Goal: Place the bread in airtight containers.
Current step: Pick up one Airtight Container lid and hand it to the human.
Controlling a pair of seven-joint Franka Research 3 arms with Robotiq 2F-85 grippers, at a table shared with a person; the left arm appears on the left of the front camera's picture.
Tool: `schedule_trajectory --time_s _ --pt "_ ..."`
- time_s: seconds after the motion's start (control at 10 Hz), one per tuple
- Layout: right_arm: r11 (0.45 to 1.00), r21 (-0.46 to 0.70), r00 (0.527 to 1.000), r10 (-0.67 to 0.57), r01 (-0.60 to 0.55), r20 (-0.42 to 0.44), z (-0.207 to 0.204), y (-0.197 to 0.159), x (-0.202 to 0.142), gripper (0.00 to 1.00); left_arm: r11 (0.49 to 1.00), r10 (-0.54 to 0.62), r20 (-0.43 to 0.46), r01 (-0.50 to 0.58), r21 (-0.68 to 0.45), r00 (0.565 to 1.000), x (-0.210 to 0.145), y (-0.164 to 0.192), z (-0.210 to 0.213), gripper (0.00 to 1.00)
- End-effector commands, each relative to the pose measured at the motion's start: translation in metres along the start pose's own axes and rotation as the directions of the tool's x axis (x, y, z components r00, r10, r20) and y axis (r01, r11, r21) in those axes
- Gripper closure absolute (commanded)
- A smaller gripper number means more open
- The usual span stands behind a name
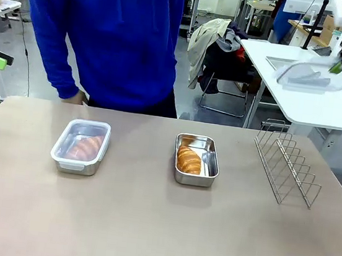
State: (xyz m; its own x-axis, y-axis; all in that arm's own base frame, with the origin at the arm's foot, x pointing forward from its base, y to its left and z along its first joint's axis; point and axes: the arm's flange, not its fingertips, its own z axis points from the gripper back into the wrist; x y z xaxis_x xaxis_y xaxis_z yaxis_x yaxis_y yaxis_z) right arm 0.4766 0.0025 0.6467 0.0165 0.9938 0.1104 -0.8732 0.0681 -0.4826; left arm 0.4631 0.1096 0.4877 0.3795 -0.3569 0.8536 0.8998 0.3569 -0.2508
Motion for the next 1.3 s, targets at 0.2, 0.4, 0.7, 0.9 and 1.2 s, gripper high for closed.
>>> schedule_trajectory --time_s 0.2,0.4,0.7,0.9,1.2 --pt "0.926 -0.244 0.933 0.33 -0.289 0.146 0.015 0.035 0.024 1.0 1.0 -0.008 0.004 0.008 -0.008 1.0 0.001 -0.001 0.0 0.0" --pt "0.879 -0.238 0.864 0.46 -0.412 0.203 -0.004 0.025 0.043 1.0 1.0 -0.008 0.004 0.008 -0.008 1.0 0.001 -0.001 0.0 0.0" --pt "0.818 -0.186 0.78 0.575 -0.543 0.249 -0.058 0.01 0.073 1.0 1.0 -0.008 0.004 0.008 -0.008 1.0 0.001 -0.001 0.0 0.0" --pt "0.81 -0.185 0.771 0.586 -0.556 0.25 -0.072 0.006 0.08 1.0 1.0 -0.008 0.004 0.008 -0.008 1.0 0.001 -0.001 0.0 0.0" --pt "0.823 -0.15 0.787 0.567 -0.547 0.241 -0.082 0.019 0.086 1.0 1.0 -0.008 0.004 0.008 -0.008 1.0 0.001 -0.001 0.0 0.0"
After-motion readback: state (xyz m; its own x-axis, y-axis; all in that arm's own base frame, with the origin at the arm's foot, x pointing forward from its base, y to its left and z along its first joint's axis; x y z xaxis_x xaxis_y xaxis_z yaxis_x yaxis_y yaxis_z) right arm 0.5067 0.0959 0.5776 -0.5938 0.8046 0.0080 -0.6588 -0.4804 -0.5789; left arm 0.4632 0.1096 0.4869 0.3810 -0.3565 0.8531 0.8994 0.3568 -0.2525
